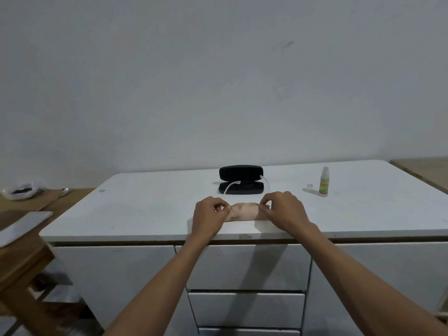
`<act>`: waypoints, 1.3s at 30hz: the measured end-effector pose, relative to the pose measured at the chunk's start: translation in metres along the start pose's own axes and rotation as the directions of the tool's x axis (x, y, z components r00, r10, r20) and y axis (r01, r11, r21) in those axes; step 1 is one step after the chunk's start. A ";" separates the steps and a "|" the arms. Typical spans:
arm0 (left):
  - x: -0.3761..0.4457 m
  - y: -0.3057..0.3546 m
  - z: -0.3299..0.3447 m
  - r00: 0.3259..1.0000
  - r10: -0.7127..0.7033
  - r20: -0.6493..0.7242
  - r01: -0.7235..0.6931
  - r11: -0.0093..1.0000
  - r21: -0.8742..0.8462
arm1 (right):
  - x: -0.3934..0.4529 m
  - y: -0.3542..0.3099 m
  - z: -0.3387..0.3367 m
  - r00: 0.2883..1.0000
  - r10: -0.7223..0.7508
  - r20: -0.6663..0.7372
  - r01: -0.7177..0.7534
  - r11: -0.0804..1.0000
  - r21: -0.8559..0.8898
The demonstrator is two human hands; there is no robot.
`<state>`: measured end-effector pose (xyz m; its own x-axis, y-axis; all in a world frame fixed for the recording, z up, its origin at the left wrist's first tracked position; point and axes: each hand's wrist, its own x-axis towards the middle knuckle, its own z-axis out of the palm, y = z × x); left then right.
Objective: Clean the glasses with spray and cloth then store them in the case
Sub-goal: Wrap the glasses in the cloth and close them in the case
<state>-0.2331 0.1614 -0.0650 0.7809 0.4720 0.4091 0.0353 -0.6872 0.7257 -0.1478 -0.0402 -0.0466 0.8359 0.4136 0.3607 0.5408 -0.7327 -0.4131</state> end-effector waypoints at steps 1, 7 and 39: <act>0.001 0.000 0.004 1.000 -0.007 -0.009 0.007 1.000 0.004 | 0.002 0.000 0.003 1.000 0.002 -0.014 -0.002 1.000 -0.018; 0.006 0.006 0.015 0.999 0.011 -0.044 -0.001 0.976 0.217 | 0.011 -0.002 0.014 1.000 0.009 -0.006 -0.009 0.997 -0.079; 0.022 -0.011 0.005 0.925 0.244 0.290 -0.311 0.926 0.214 | 0.011 0.009 0.004 0.973 0.045 -0.225 0.031 0.946 0.322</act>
<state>-0.2132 0.1767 -0.0666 0.9120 0.1090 0.3955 -0.0771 -0.9014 0.4261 -0.1334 -0.0405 -0.0495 0.8170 0.2479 0.5206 0.5674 -0.5065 -0.6492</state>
